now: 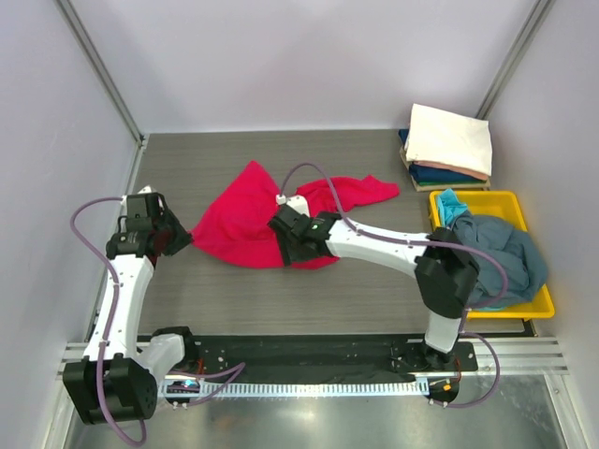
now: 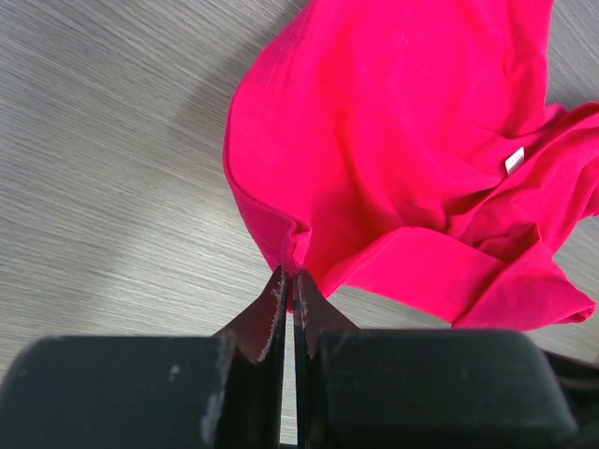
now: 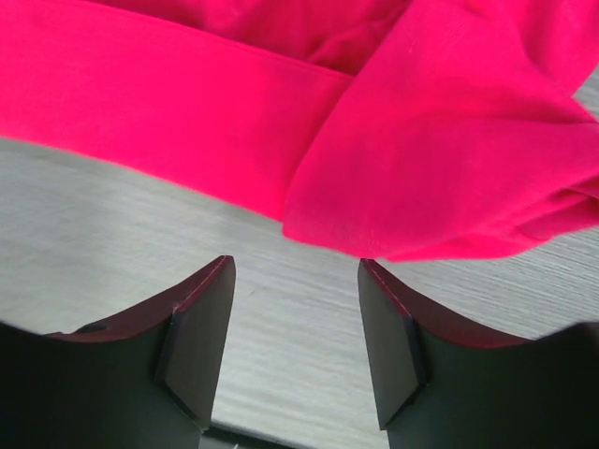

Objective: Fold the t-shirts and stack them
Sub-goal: Flatten the tshirt out

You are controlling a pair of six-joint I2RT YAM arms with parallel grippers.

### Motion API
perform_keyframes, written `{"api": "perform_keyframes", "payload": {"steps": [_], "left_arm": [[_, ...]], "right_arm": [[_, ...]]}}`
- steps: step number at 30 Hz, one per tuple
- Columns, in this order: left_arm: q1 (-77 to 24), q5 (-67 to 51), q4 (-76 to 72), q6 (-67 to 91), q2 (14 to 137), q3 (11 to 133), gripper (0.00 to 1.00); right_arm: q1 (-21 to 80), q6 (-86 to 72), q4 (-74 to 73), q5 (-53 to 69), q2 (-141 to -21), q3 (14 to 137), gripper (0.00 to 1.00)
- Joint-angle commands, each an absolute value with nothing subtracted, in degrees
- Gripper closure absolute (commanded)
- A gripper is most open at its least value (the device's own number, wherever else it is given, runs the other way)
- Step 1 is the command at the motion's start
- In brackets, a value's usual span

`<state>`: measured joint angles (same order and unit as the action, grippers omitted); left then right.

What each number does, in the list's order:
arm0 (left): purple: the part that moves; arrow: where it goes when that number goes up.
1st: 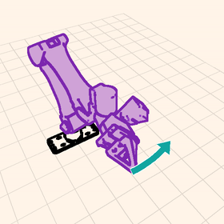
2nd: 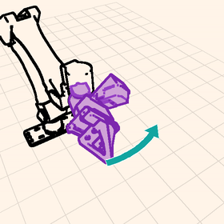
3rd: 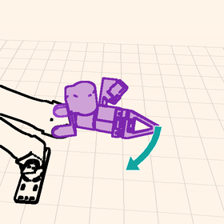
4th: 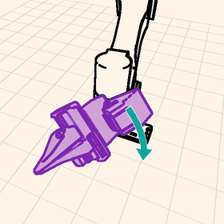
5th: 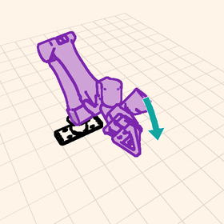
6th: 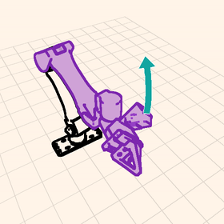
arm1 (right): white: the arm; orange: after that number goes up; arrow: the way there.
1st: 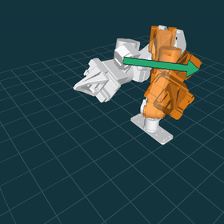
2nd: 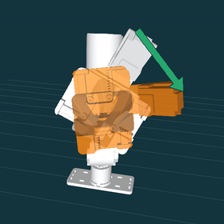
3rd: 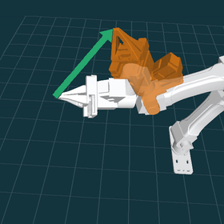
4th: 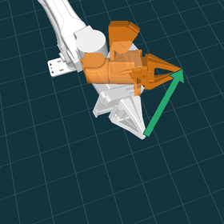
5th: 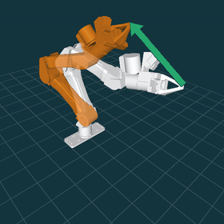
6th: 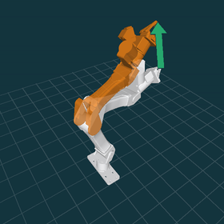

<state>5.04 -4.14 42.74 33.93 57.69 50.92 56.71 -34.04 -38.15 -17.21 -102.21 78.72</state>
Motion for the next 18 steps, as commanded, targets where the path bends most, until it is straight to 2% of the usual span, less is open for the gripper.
{"api": "perform_keyframes", "payload": {"steps": [1,10,18], "left_arm": [[4.3,-4.1,42.5,32.9,56.8,50.7,0.97],[3.8,-4.2,42.5,32.8,56.4,50.8,0.97],[3.9,-4.2,42.5,32.7,56.0,50.8,0.97]], "right_arm": [[57.4,-36.4,-40.3,-22.5,-105.7,84.1,0.41],[57.6,-36.4,-42.0,-25.0,-111.8,86.4,0.48],[57.6,-36.1,-43.8,-28.9,-114.3,85.8,0.68]]}}
